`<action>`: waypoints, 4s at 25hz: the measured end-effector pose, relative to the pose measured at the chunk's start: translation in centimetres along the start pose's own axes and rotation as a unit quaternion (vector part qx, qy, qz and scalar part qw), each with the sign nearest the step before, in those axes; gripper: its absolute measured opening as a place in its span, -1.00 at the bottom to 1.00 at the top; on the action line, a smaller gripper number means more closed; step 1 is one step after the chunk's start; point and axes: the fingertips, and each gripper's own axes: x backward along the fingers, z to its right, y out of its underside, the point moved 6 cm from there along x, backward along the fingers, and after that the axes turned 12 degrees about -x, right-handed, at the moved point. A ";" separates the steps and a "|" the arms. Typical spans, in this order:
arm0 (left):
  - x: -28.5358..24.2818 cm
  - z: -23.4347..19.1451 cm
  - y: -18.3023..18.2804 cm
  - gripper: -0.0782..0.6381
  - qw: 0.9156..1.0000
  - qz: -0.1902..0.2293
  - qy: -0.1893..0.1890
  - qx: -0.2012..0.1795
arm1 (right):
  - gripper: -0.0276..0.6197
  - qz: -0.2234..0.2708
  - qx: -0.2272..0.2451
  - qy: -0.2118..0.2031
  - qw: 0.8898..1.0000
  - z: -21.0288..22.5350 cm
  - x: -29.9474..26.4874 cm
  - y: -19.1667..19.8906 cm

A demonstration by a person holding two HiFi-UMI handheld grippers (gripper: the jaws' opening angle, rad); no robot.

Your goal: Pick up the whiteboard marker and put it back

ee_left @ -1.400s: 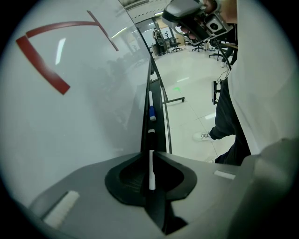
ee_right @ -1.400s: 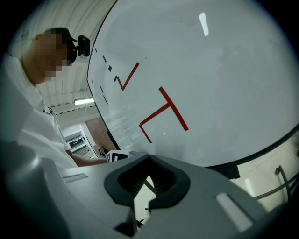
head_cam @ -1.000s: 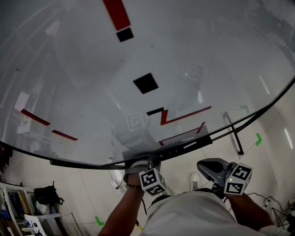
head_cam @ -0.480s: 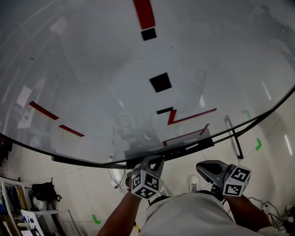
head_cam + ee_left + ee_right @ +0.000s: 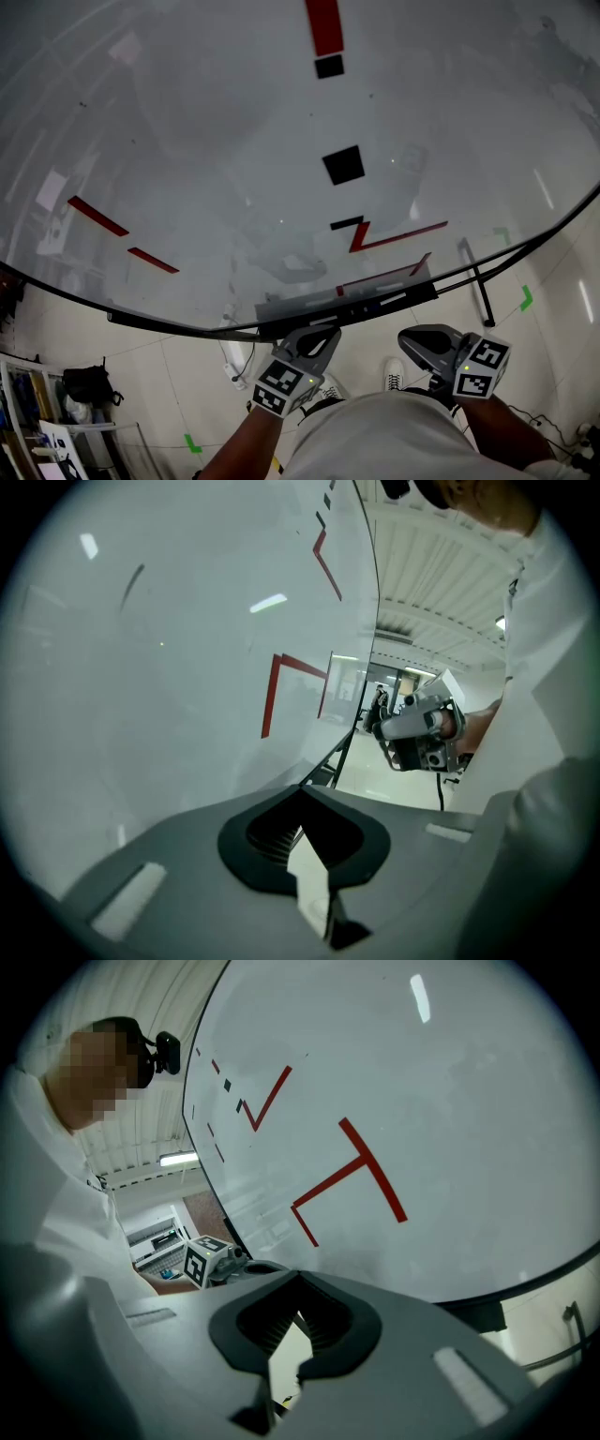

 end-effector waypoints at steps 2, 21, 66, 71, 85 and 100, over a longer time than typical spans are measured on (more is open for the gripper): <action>0.3 0.2 -0.6 -0.74 1.000 0.017 0.000 0.016 | -0.91 -0.001 0.000 -0.001 1.000 0.0 -0.1 -0.1; 4.8 1.8 -2.8 -0.74 0.986 0.108 0.020 0.125 | -0.91 -0.002 0.010 -0.028 1.000 -1.2 -1.0 -1.4; 5.5 13.6 -2.8 -0.74 0.990 0.107 -0.022 0.094 | -0.91 0.003 0.067 -0.057 0.996 -5.8 8.2 3.8; 4.7 18.2 -2.5 -0.74 0.991 0.086 -0.050 0.089 | -0.91 -0.015 0.060 -0.089 0.994 -5.1 11.0 5.1; 6.2 19.5 -2.2 -0.73 0.997 0.054 -0.018 0.055 | -0.91 0.031 0.046 -0.063 0.996 -6.7 11.8 6.1; 10.4 17.1 0.2 -0.73 0.996 0.073 0.015 0.051 | -0.91 0.024 0.060 -0.020 0.998 -10.6 8.4 9.4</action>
